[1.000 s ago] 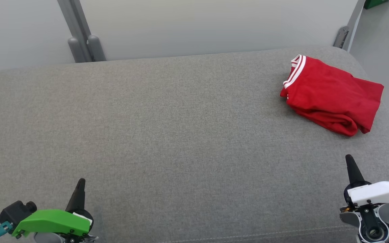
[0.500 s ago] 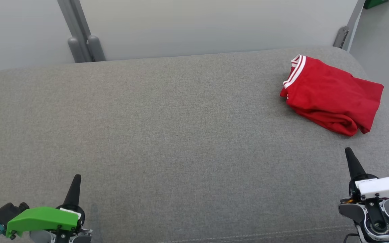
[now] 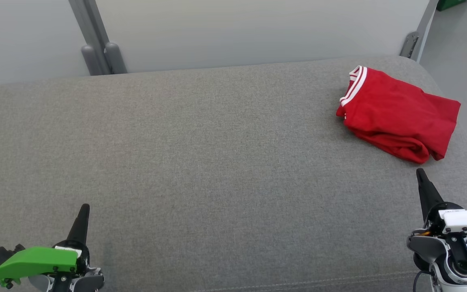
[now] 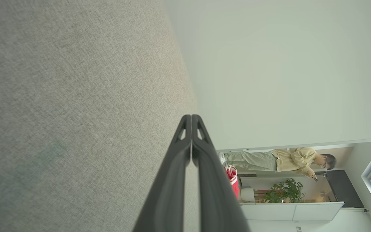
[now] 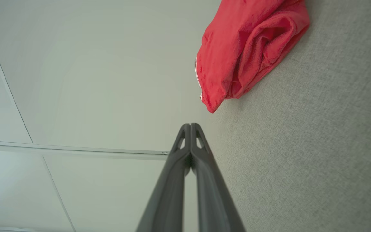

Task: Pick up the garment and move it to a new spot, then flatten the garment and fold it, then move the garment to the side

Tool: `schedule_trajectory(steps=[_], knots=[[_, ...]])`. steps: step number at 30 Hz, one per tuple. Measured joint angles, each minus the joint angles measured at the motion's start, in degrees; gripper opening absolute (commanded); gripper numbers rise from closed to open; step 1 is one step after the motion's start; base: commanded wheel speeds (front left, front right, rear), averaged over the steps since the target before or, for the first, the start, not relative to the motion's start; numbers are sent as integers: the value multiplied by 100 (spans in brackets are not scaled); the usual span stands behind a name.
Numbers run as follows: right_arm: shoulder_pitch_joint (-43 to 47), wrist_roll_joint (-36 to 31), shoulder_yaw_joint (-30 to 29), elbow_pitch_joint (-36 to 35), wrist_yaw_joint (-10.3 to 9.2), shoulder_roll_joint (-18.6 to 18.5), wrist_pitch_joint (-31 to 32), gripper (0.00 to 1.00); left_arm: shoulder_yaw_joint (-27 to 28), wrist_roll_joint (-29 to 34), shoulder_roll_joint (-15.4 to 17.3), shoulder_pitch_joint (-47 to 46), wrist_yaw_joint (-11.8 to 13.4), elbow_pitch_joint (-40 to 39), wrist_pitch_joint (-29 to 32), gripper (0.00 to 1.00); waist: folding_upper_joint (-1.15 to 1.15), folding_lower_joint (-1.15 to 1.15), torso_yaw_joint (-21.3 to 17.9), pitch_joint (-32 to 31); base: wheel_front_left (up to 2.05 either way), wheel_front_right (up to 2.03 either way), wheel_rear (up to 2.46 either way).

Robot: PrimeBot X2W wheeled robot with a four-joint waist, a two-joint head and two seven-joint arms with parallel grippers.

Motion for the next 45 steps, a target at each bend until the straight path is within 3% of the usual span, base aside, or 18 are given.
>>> schedule_trajectory(steps=[13,45], knots=[[-115,880,-159,16,146,96,220,0,305,-723,-122,-110,-153,83,222,0,0,0,-1,-1,0,0,0],[-118,905,-168,16,153,99,220,0,326,-768,-134,-181,-155,158,223,0,0,0,0,-2,0,0,0]])
